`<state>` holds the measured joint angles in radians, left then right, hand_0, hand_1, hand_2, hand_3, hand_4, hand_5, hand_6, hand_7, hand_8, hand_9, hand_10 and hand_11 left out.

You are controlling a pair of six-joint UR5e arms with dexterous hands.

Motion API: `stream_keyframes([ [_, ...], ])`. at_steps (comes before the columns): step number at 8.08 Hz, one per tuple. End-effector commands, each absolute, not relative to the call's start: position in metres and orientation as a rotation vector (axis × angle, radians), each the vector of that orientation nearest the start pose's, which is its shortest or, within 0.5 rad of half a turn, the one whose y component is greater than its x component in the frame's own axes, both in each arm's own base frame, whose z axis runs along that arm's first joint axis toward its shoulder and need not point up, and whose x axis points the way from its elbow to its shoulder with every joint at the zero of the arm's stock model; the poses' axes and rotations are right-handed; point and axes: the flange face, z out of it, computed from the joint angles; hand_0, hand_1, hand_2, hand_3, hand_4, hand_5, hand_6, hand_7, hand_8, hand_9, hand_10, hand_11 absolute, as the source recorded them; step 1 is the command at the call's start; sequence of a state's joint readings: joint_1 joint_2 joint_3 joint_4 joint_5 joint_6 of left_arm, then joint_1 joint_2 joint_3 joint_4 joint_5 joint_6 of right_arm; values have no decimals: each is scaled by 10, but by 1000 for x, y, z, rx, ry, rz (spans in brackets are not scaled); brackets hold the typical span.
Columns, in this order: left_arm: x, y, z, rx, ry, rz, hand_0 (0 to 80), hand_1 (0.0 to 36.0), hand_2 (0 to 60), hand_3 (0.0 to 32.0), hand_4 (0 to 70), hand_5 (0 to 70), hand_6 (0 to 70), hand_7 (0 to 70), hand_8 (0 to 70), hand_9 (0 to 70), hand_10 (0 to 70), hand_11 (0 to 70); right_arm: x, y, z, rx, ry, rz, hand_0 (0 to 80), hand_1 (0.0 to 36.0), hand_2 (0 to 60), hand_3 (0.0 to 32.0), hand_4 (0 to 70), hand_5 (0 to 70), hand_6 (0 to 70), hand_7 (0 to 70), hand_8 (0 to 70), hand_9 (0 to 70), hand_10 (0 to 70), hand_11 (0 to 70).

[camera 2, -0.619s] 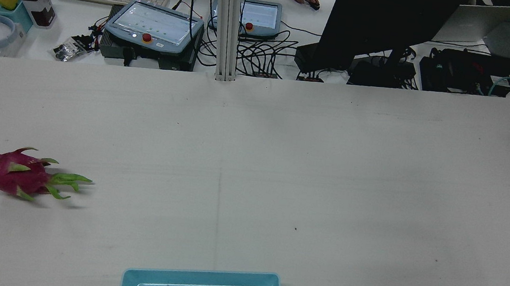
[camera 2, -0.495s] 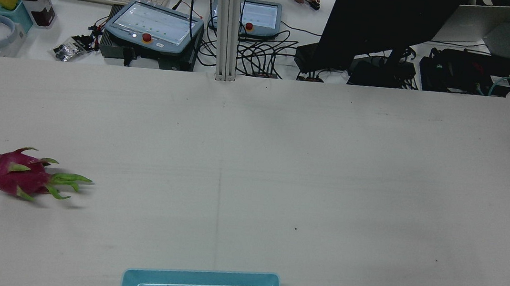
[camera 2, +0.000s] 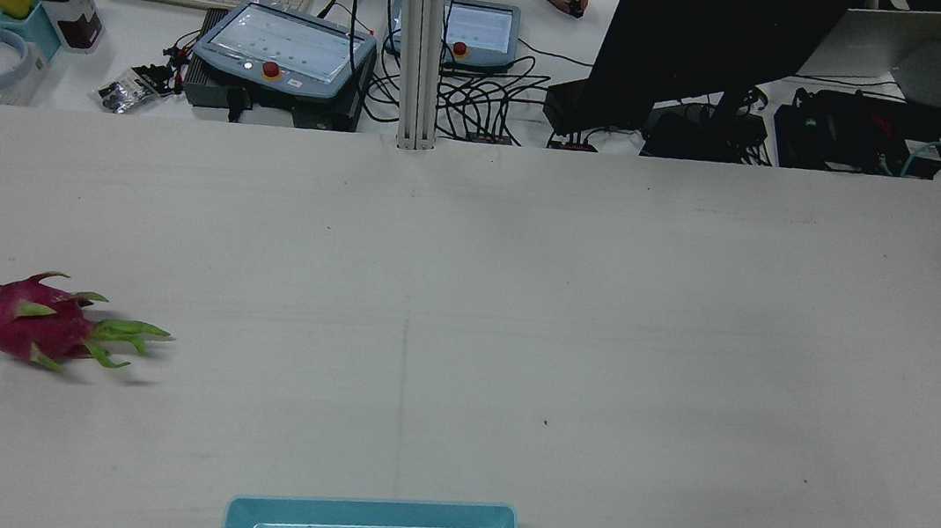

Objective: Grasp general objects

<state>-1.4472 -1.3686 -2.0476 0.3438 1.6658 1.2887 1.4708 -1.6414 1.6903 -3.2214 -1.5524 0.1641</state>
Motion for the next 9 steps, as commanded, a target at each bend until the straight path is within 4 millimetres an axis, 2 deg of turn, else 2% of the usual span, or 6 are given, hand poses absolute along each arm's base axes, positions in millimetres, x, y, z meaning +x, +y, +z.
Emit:
stream_keyframes([
  [1, -77, -374, 590, 808, 1397, -1306, 533, 349, 600, 222, 0, 700, 38, 201, 159, 123, 68, 126, 89, -469, 670, 262, 2131, -2212, 0, 0, 0, 0, 0, 0, 0, 0, 0, 0, 0, 0],
  [4, -77, -362, 608, 797, 1361, -1304, 614, 360, 600, 226, 0, 700, 16, 193, 180, 121, 92, 169, 89, -469, 671, 262, 2129, -2214, 0, 0, 0, 0, 0, 0, 0, 0, 0, 0, 0, 0],
  [5, -74, -365, 608, 817, 1359, -1273, 688, 360, 600, 226, 0, 700, 20, 201, 183, 140, 96, 179, 89, -469, 671, 262, 2129, -2214, 0, 0, 0, 0, 0, 0, 0, 0, 0, 0, 0, 0],
  [7, -70, -374, 603, 858, 1374, -1231, 683, 360, 600, 216, 0, 700, 30, 213, 187, 143, 94, 175, 89, -469, 671, 262, 2129, -2214, 0, 0, 0, 0, 0, 0, 0, 0, 0, 0, 0, 0],
  [8, -68, -376, 607, 868, 1366, -1231, 800, 360, 600, 194, 0, 700, 63, 260, 197, 160, 110, 203, 88, -469, 671, 262, 2129, -2214, 0, 0, 0, 0, 0, 0, 0, 0, 0, 0, 0, 0],
  [9, -60, -386, 628, 877, 1357, -1242, 800, 360, 600, 184, 0, 700, 82, 275, 198, 156, 102, 194, 89, -469, 671, 262, 2129, -2214, 0, 0, 0, 0, 0, 0, 0, 0, 0, 0, 0, 0],
])
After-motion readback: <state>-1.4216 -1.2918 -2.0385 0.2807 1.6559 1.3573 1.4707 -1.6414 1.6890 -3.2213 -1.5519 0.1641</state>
